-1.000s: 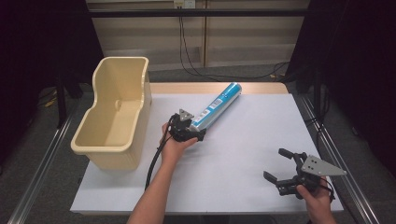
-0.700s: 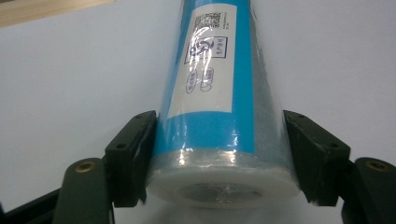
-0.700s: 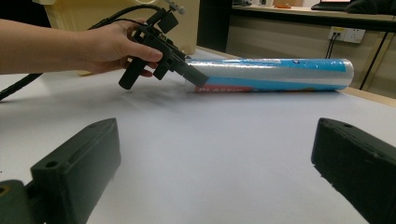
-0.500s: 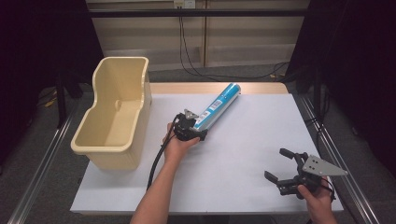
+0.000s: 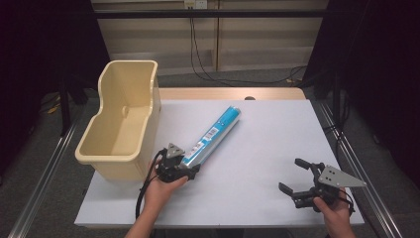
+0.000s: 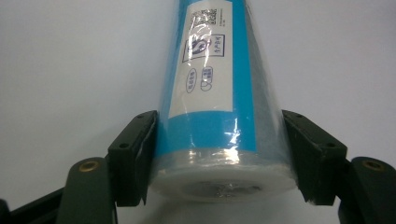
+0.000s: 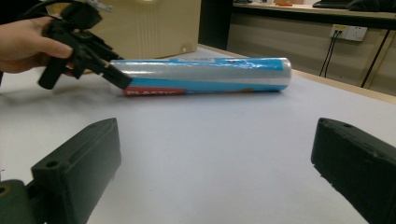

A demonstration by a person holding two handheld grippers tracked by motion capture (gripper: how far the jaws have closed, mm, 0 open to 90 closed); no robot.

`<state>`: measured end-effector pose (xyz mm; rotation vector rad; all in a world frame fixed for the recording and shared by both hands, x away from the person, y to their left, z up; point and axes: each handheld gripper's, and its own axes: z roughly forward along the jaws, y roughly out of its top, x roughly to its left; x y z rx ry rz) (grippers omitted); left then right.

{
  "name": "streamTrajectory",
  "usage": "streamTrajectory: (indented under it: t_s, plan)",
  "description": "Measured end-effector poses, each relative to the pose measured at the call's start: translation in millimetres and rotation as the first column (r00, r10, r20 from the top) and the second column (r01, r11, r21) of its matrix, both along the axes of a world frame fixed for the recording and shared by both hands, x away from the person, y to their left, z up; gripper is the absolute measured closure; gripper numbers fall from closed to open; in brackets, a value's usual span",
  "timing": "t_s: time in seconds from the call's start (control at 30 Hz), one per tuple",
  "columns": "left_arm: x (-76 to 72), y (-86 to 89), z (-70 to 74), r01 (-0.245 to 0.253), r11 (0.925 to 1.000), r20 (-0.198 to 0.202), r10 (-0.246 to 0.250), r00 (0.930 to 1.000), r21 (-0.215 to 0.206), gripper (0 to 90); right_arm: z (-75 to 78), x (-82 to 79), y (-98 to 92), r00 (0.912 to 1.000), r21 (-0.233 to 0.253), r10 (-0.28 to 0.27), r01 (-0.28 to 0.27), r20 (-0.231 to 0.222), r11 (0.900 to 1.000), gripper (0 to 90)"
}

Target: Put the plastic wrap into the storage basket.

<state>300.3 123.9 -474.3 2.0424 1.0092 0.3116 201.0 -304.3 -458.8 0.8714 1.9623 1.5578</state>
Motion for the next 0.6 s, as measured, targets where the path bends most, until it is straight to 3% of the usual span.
streamTrajectory:
  t_s: [0.1, 0.2, 0.3, 0.33, 0.4, 0.5, 0.6]
  plan:
    - [-6.3, 4.6, 1.5, 0.002, 1.0, -0.009, -0.002, 1.0, 0.007, 31.9, 0.1, -0.5, 0.6, 1.0, -0.002, 0.0, 0.0, 0.002, 1.0, 1.0]
    - [-5.7, 3.1, 5.4, 0.009, 0.9991, -0.025, -0.008, 0.9996, 0.041, 31.7, 0.4, -0.3, 0.9, 1.0, -0.006, -0.002, 0.002, 0.002, 1.0, 1.0]
    - [-3.1, -0.8, 8.6, 0.017, 0.9987, 0.004, -0.018, 0.9998, 0.047, 29.0, 0.1, -0.3, 0.7, 1.0, -0.011, -0.001, 0.001, 0.0, 1.0, 1.0]
    - [2.7, -5.7, 14.3, 0.014, 0.9993, 0.006, -0.014, 0.9999, 0.034, 27.5, 0.1, -0.5, 0.6, 1.0, -0.015, -0.002, 0.002, -0.001, 1.0, 1.0]
    - [6.8, -8.8, 17.4, 0.03, 0.9984, 0.009, -0.03, 0.9995, 0.048, 26.1, 0.1, -0.5, 0.6, 1.0, -0.016, 0.0, 0.0, 0.001, 1.0, 1.0]
    - [26.8, -25.7, 27.9, 0.043, 0.9976, -0.022, -0.042, 0.9989, 0.055, 22.9, 0.5, -0.5, 0.2, 1.0, -0.011, 0.001, -0.001, 0.001, 1.0, 1.0]
    - [38.9, -34.0, 31.2, 0.048, 0.9958, -0.022, -0.046, 0.9987, 0.079, 20.8, 0.5, -0.3, -0.4, 1.0, -0.008, 0.001, -0.001, 0.002, 1.0, 1.0]
